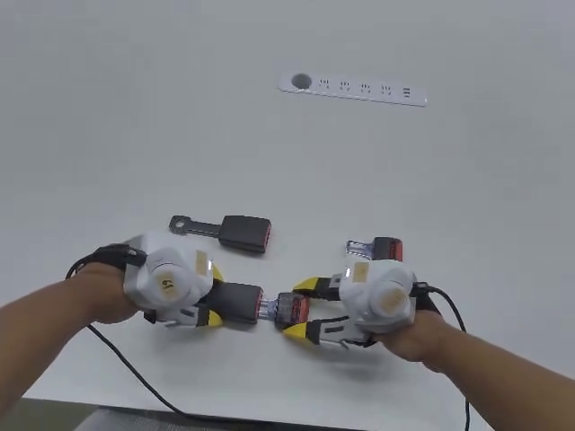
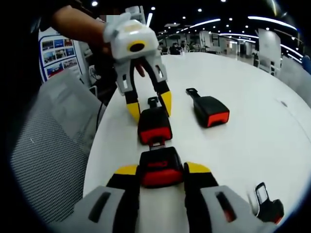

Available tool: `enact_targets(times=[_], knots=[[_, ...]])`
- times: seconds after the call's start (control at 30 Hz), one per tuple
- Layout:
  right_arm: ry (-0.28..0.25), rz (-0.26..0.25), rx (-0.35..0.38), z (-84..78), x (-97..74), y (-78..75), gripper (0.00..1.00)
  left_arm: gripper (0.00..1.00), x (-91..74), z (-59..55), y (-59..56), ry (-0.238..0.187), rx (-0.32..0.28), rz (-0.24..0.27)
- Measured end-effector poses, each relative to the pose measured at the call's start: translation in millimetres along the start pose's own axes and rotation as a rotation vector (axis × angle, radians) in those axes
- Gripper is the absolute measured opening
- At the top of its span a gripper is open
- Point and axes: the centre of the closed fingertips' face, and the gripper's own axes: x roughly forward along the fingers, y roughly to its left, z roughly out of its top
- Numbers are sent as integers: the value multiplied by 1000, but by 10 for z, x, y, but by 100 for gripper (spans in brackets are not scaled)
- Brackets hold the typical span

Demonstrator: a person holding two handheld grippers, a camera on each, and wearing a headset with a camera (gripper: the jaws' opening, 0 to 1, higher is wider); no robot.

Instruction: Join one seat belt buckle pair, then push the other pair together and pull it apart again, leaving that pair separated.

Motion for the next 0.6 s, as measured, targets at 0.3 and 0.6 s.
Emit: enact_targets(times=[0.3,0.6], knots=[[8,-9,2,44,67,13,36,33,-2,0,4,6,18,-7],[8,-10,1,83,119,31,35,33,3,-1,0,12,38,-17]])
